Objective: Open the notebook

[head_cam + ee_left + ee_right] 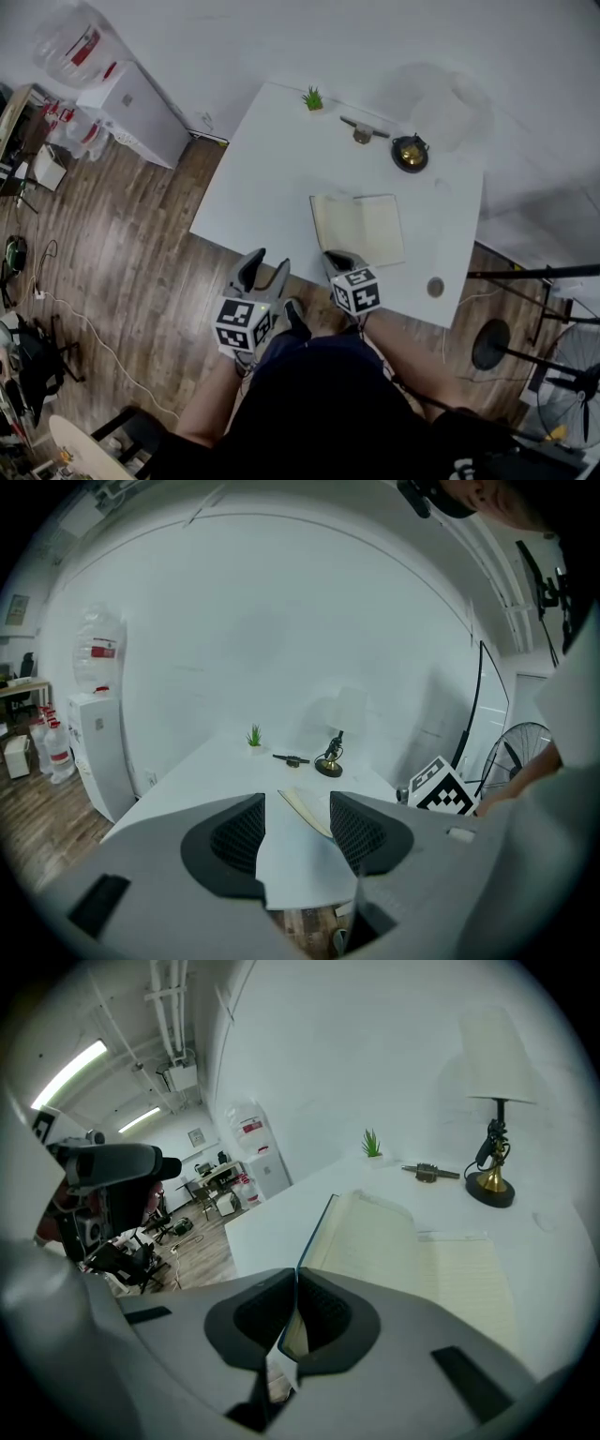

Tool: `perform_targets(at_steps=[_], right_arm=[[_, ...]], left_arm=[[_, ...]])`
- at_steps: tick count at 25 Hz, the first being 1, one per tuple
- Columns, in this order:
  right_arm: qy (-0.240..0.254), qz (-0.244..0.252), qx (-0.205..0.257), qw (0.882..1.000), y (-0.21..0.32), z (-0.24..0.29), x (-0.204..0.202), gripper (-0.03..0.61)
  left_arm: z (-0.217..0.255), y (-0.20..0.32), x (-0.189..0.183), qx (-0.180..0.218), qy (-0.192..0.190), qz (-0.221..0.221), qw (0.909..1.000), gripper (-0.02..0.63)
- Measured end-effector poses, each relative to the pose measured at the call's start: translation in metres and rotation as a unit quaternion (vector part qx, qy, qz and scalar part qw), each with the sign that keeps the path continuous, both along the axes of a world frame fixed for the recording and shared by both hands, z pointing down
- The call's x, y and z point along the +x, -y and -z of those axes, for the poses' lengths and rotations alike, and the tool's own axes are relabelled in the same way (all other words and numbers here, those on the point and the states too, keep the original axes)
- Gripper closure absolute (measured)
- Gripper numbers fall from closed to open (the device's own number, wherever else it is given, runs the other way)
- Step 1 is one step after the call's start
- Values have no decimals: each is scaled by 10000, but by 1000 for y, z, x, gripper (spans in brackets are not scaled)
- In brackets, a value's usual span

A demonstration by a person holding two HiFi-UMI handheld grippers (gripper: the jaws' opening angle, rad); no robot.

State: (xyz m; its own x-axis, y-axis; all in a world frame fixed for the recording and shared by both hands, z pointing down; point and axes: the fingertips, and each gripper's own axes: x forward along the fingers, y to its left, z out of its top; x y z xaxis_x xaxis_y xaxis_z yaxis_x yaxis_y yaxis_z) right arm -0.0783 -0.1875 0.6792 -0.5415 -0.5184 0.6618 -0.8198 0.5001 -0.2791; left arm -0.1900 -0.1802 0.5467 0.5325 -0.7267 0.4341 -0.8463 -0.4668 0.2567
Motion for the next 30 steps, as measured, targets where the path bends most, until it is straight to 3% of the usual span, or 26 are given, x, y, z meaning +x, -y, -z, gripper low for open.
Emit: perform_targets(at_steps=[8, 12, 15, 22, 30], right_arm=[[-302, 56, -53, 9995, -3, -34, -31, 545], [-44, -4, -34, 10000, -6, -27, -41, 498], [142, -174, 50, 9997, -1, -11, -36, 499], [350, -707, 464, 9958, 30, 33, 8, 508], [428, -1298, 503, 9893, 44, 52, 77, 512]], left_arm=[[-9, 1, -34, -107, 1, 27, 9999, 400], [-9, 4, -39, -96, -22, 4, 10000, 400], [-10, 6, -38, -102, -81, 7, 9999, 400], [-2, 12, -13, 21, -168, -93, 9998, 402], [18, 13, 13, 190, -136, -8, 9997, 402]])
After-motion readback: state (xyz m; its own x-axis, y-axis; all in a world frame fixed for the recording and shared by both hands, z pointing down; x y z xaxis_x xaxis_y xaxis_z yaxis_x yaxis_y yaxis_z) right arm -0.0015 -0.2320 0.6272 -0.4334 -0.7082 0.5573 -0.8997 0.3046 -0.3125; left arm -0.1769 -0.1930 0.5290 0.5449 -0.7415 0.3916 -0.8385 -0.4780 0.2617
